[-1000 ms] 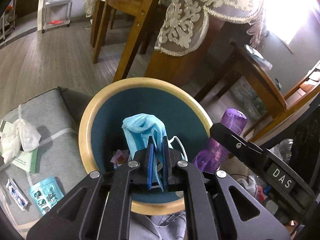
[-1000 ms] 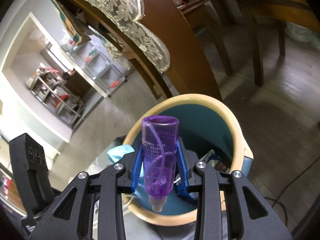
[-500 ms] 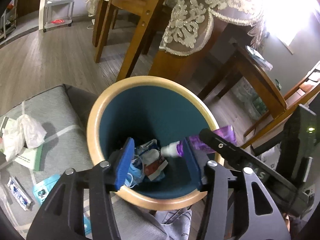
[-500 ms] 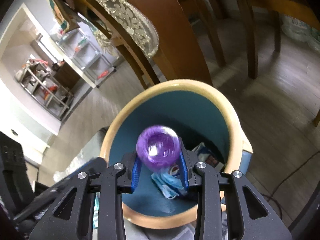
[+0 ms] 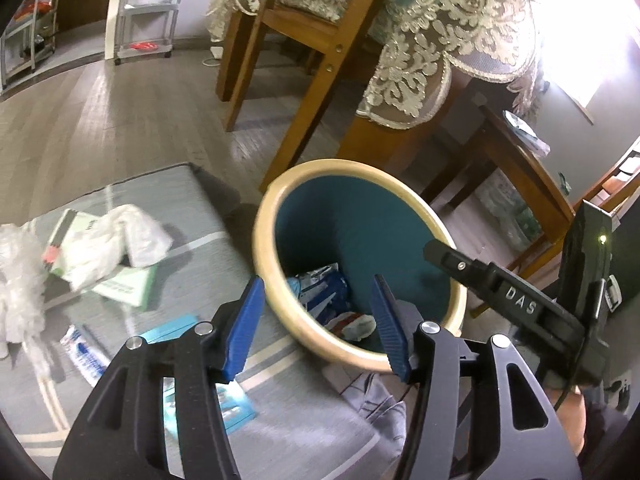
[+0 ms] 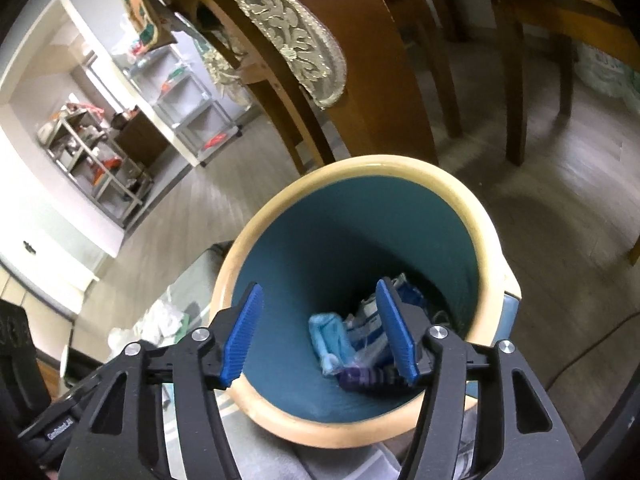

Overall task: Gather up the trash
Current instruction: 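Bring both open tools back over the remaining trash on the table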

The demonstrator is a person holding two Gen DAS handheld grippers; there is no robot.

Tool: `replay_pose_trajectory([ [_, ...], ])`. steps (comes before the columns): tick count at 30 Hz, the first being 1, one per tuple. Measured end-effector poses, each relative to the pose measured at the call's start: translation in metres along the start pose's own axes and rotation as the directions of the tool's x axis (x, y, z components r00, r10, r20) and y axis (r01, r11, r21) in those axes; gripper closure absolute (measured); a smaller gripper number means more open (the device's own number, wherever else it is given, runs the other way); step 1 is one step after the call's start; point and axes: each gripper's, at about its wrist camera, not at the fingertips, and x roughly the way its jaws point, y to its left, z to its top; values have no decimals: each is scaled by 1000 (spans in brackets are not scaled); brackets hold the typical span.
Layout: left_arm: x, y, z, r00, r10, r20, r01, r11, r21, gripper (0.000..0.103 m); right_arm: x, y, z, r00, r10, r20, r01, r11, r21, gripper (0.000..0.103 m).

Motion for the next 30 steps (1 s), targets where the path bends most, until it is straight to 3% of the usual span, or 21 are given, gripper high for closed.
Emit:
replay_pose_trajectory([
  [10,-37,37,-16,998,58,31,-57,998,-42,46,-9,29,-12,999,48,-4,-49,994,-98,39],
  [30,-93,113,-60,980,198,31,-193,975,-109,44,-1,100,-55,984,121,-132,-158,934,-320,28],
])
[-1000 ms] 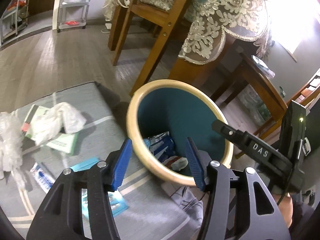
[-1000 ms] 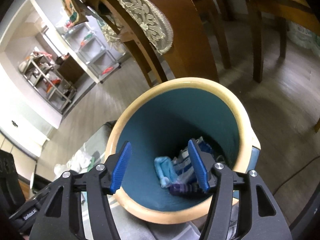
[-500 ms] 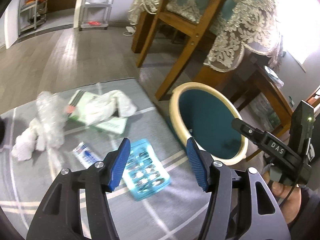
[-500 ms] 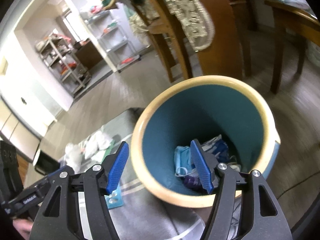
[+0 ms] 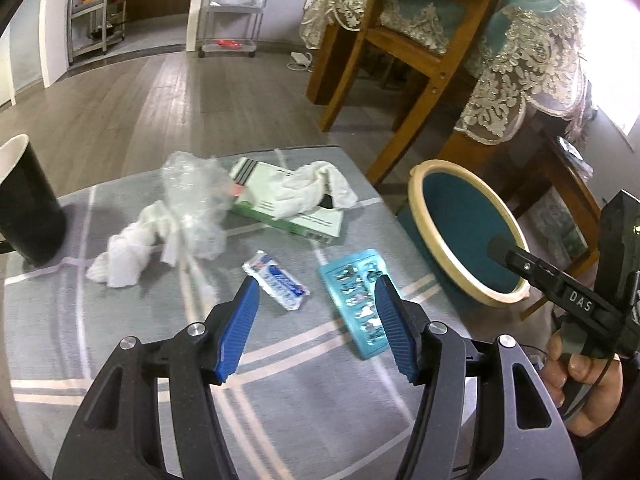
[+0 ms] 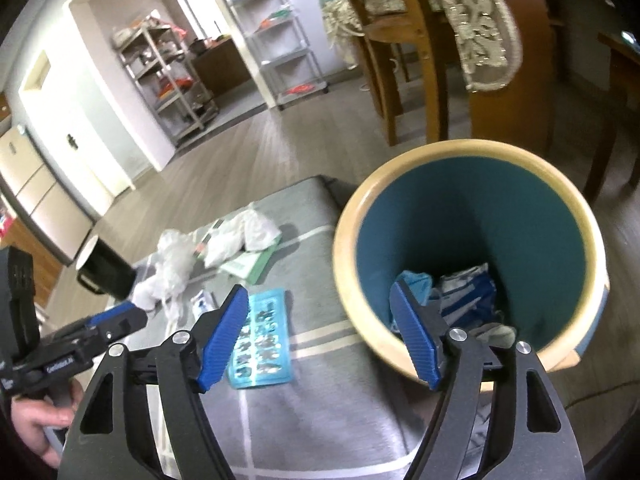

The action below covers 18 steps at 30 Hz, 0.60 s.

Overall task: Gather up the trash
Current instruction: 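Bring both open tools back over the remaining trash on the table, then grasp the clear plastic bag with the left tool while the right tool grasps the teal blister pack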

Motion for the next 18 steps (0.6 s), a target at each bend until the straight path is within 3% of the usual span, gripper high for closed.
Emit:
replay_pose_trajectory([
  [13,9,29,23,992,127,-12,-126,992,7,43,25,26,-15,995,13,-100,-21,996,-83,25],
  [18,26,50,41,984,177,-21,-177,984,8,39,39,38,-23,990,8,-142,-25,993,-116,21],
])
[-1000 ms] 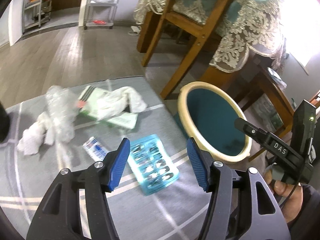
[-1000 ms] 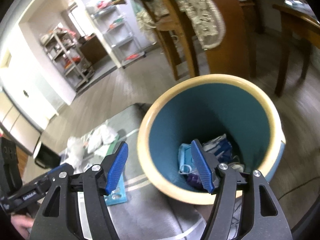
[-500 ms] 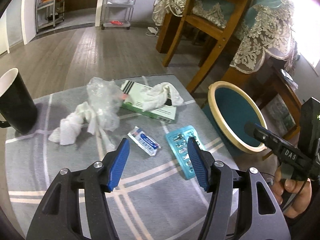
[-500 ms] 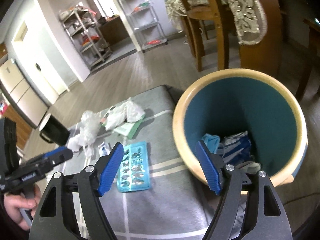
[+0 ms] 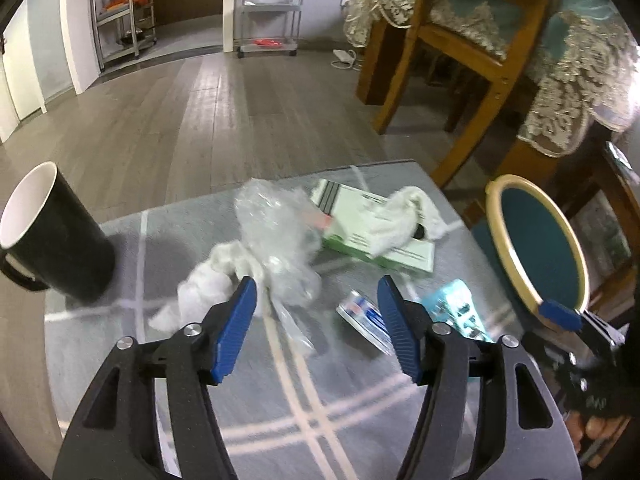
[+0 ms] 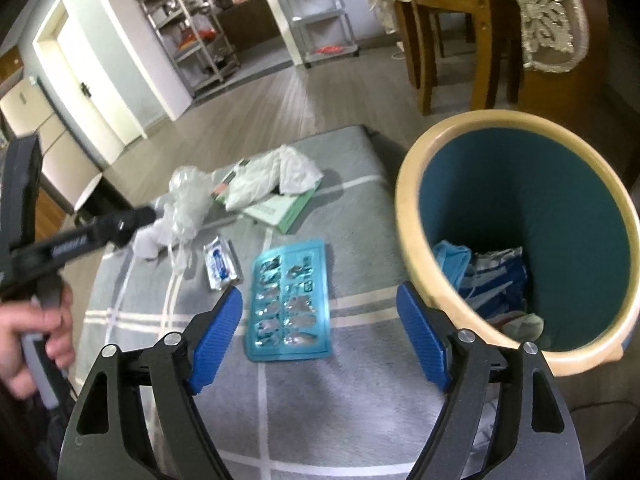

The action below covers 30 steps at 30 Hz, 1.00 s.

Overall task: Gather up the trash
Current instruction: 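Grasp the clear plastic bag with the left tool while the right tool grasps the teal blister pack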

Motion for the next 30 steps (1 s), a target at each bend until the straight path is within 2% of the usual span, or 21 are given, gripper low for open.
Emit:
replay_pose_trajectory([
  [12,55,-3,22,994,101,-36,-95,986,136,39,32,21,-3,997,-48,-68,43,997,-71,16],
  [15,62,-2,18,992,109,-60,-99,983,152,51,38,23,-5,995,-52,-86,45,996,-81,15],
  [17,62,-4,15,991,113,-66,-101,980,171,67,41,25,-5,994,-52,-92,44,995,-84,15],
  [20,58,0,12,992,108,-69,-96,983,159,77,46,27,-6,993,-54,-102,45,995,-89,15],
  [23,49,2,9,995,80,-67,-71,989,133,81,49,30,-8,992,-58,-112,47,993,-104,14],
  [30,16,8,-4,999,16,-40,-15,999,29,83,55,41,-14,988,-94,-126,74,985,-158,10],
])
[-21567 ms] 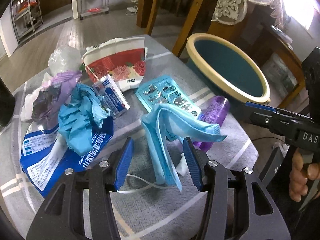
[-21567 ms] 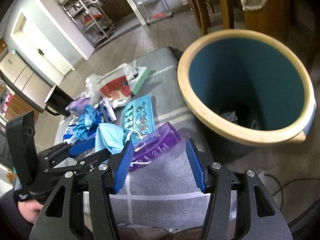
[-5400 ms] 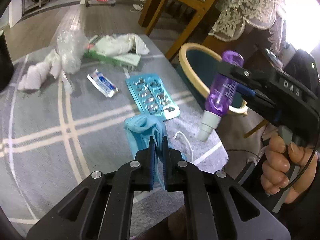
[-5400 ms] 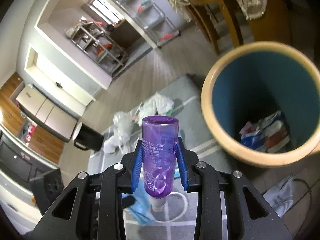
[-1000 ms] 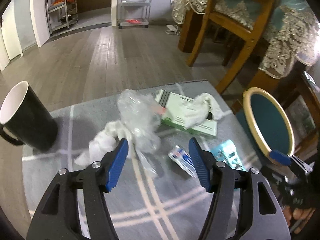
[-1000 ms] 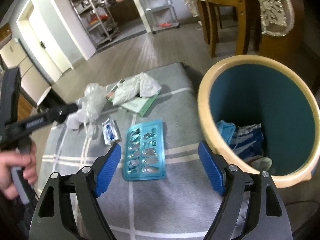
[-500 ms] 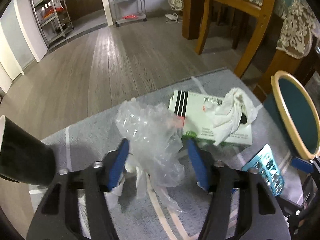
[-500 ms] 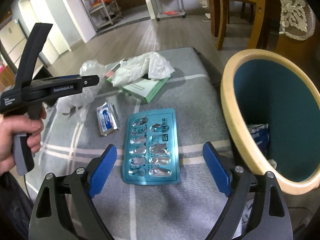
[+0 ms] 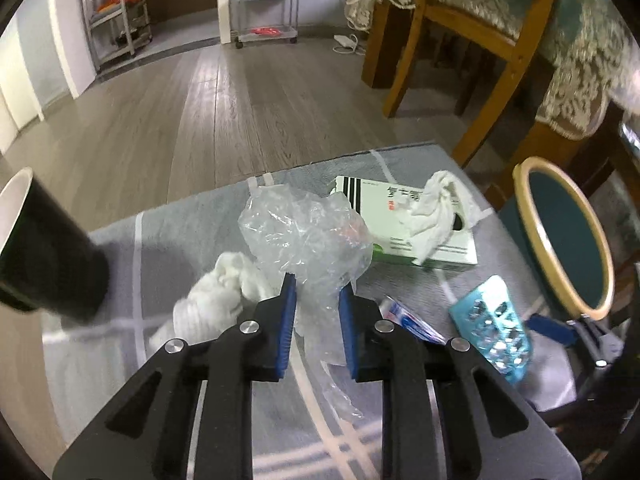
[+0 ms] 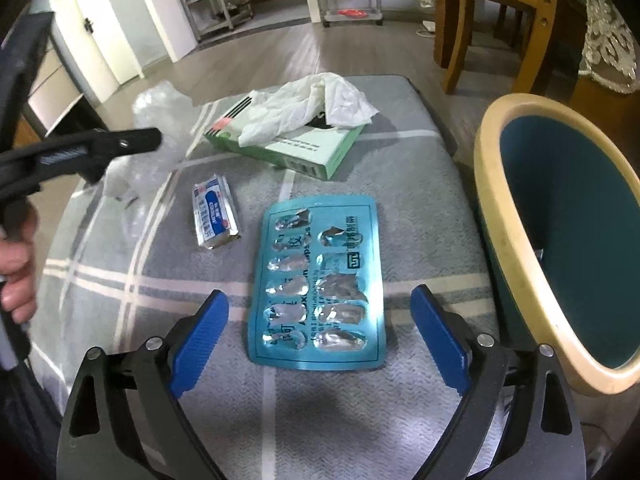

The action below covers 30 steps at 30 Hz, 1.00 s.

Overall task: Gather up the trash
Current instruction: 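Grasp the clear plastic bag with the left tool while the right tool grasps the teal blister pack, then lift the plastic bag with the left tool while the right tool lifts the blister pack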

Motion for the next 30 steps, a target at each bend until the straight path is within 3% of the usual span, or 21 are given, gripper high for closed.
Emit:
replay_pose_trajectory([
  [7,-32,-10,-19,998,-40,46,40,999,-15,83,3,18,-7,995,-101,3,101,988,-115,8],
  [12,-49,-15,-26,995,-69,74,70,997,-16,83,1,16,-8,994,-111,13,112,989,-100,8],
  [16,-58,-19,-33,993,-75,89,76,997,-10,83,-1,16,-11,995,-98,24,100,989,-110,10],
  [17,-60,-19,-35,993,-76,92,77,997,-11,83,-2,16,-13,995,-92,29,95,989,-117,14],
  [19,-62,-18,-38,992,-78,95,79,997,-15,83,-6,16,-17,996,-81,41,86,988,-129,33],
  [30,-78,-20,-51,989,-84,121,87,996,-17,83,-26,12,-21,999,13,44,-8,994,-113,33],
])
